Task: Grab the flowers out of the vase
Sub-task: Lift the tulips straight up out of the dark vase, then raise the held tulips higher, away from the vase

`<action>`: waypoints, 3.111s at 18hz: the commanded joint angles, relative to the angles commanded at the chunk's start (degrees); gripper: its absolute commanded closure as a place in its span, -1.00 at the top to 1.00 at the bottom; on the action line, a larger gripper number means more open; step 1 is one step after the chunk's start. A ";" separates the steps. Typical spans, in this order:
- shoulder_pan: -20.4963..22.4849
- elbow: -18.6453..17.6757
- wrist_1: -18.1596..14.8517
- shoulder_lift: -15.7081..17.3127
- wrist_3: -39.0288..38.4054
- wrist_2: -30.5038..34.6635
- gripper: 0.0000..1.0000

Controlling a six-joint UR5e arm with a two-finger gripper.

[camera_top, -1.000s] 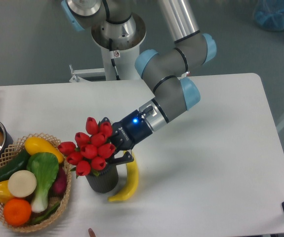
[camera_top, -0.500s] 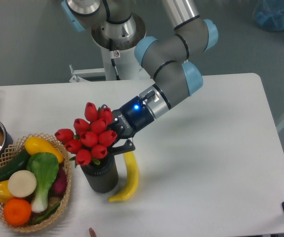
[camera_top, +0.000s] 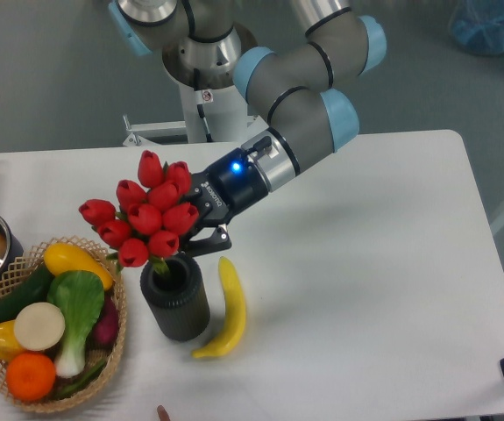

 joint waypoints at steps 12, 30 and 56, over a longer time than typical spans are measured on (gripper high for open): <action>0.88 4.04 -0.18 0.79 -5.27 -3.00 -0.10; 7.29 5.27 -0.18 2.11 -12.04 -3.26 -0.11; 13.27 3.69 0.17 3.96 -13.18 -3.17 -0.10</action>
